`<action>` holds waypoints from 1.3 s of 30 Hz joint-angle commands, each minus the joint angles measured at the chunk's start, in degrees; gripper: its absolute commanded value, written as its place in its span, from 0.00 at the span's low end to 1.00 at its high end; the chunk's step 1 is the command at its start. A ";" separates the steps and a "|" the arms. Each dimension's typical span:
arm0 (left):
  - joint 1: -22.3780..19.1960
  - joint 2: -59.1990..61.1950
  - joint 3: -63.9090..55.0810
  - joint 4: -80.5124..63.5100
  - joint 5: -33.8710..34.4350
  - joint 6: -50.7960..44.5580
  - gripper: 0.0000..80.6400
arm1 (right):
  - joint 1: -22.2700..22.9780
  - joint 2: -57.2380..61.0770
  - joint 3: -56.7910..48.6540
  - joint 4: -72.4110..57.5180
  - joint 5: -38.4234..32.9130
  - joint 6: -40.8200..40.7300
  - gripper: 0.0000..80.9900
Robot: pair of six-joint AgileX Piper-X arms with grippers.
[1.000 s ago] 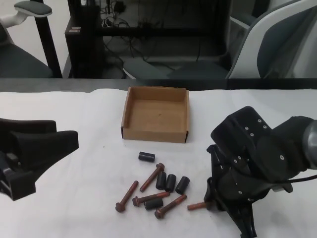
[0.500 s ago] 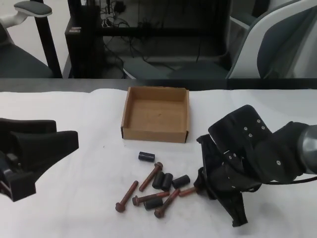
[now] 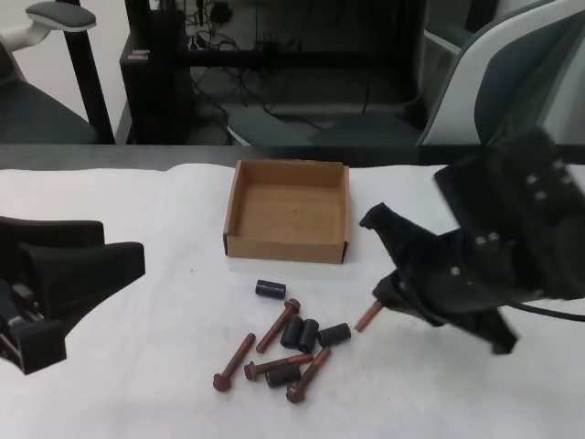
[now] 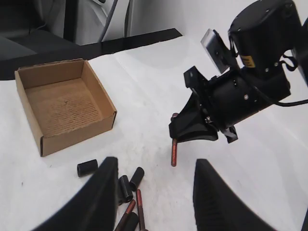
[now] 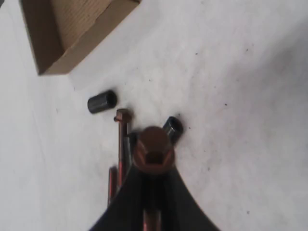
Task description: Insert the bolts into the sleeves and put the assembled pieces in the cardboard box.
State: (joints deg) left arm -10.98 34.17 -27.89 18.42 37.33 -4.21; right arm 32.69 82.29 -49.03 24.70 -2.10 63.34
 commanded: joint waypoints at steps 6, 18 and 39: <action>0.12 1.03 -0.59 0.31 0.05 0.37 0.60 | 0.34 -7.01 -0.14 2.82 -6.57 -28.76 0.01; -1.02 12.90 -0.59 5.32 0.21 7.41 0.61 | 1.66 -8.82 -0.14 -0.60 -7.27 -42.86 0.01; -3.86 41.38 -18.97 19.64 -6.34 37.59 0.71 | 1.66 -8.82 -0.14 -0.58 -17.33 -40.51 0.01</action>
State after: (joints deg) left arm -12.72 72.64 -42.52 34.46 35.04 32.66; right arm 34.21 74.17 -49.03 24.89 -17.10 23.21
